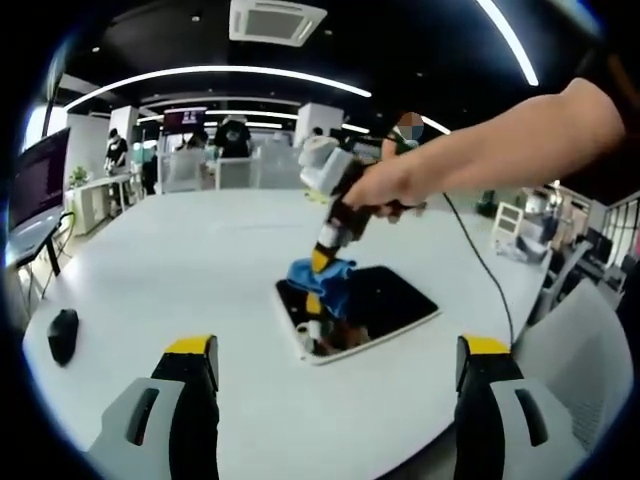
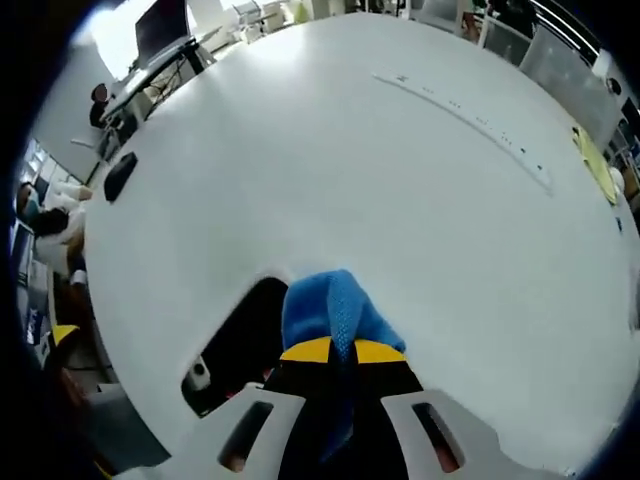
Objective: Wipe the mirror surface with the cleaning cloth until all visible marks leave the cleaned area.
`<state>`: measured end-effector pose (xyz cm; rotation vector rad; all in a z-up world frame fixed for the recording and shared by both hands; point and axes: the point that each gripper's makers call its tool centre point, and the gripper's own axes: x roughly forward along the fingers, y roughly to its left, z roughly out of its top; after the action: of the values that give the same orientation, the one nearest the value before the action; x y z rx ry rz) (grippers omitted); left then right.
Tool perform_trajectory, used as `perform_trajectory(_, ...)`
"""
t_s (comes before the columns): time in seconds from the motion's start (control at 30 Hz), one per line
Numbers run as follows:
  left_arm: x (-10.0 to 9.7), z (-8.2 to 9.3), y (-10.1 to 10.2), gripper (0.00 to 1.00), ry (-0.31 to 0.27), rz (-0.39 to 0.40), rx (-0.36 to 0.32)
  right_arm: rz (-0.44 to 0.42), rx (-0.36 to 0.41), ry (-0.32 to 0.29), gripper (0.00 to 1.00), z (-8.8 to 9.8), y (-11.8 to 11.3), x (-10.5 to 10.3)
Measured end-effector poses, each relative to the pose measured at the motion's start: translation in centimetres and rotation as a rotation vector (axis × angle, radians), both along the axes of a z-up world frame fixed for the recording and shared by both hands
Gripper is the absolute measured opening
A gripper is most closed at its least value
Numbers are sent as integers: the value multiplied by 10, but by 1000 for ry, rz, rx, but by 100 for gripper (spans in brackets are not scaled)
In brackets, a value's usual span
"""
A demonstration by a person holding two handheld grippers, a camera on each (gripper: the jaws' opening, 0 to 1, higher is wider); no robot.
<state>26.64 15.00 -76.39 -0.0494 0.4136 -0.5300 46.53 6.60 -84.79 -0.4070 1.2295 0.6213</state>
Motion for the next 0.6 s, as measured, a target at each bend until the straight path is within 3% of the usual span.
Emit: perform_trajectory(0.6, 0, 3, -2, 99, 2, 6, -5, 49, -6, -5, 2, 0, 25, 4)
